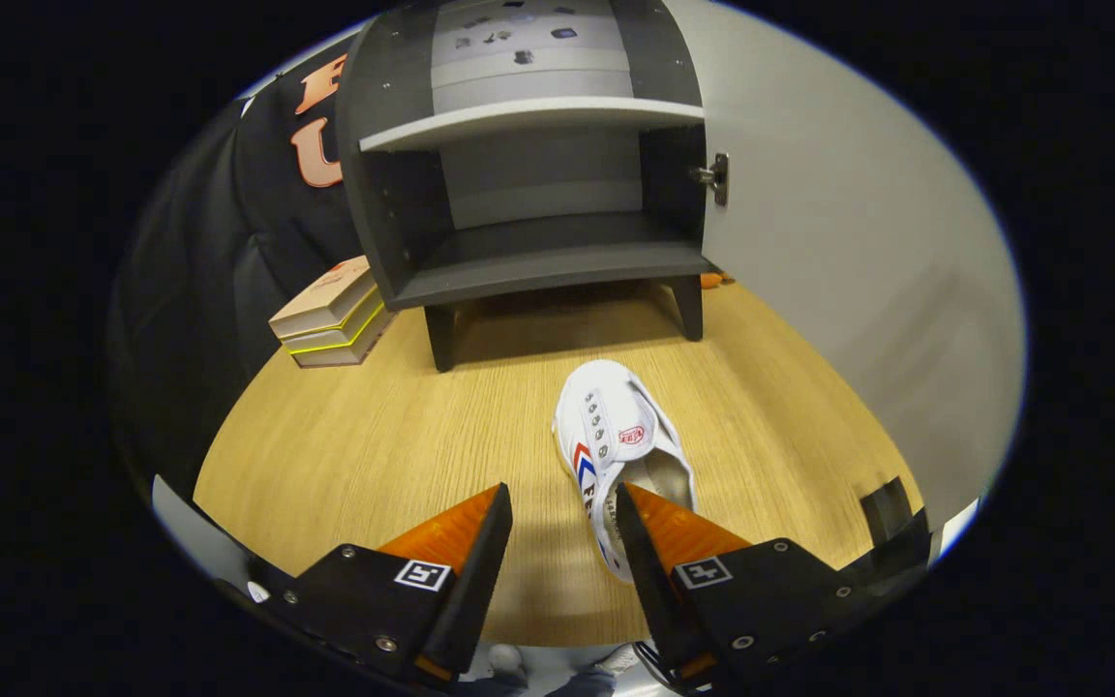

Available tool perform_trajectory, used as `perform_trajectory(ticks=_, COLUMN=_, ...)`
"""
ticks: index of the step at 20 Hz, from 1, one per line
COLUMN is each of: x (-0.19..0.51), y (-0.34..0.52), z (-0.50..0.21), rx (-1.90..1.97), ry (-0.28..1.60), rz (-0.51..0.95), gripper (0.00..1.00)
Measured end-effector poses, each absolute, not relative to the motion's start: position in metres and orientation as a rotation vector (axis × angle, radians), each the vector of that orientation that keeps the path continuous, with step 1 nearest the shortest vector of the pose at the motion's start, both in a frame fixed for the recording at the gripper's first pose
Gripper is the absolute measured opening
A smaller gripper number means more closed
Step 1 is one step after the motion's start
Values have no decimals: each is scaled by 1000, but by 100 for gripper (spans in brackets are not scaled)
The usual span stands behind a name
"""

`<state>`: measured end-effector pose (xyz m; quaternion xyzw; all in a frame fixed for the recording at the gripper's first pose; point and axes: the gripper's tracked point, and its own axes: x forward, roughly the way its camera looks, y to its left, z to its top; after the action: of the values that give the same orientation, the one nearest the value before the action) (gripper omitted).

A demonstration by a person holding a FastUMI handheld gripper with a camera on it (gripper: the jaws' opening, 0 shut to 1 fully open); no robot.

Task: Open the shoe cabinet door, grab the shoes and put them into the shoe cabinet, then close the shoe cabinet door.

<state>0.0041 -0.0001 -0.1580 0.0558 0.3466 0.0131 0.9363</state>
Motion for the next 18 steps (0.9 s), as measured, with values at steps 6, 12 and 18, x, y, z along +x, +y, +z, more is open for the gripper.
perform_trajectory(ticks=6, x=3, y=-3, z=-170, rx=116, ry=759, rz=12, gripper=70)
perform_trajectory(ticks=12, x=7, y=-3, z=-180, rx=140, ry=797, rz=3, gripper=52)
perform_trajectory(ticks=18, x=12, y=-8, z=-185, rx=148, ry=814, rz=-28, gripper=10)
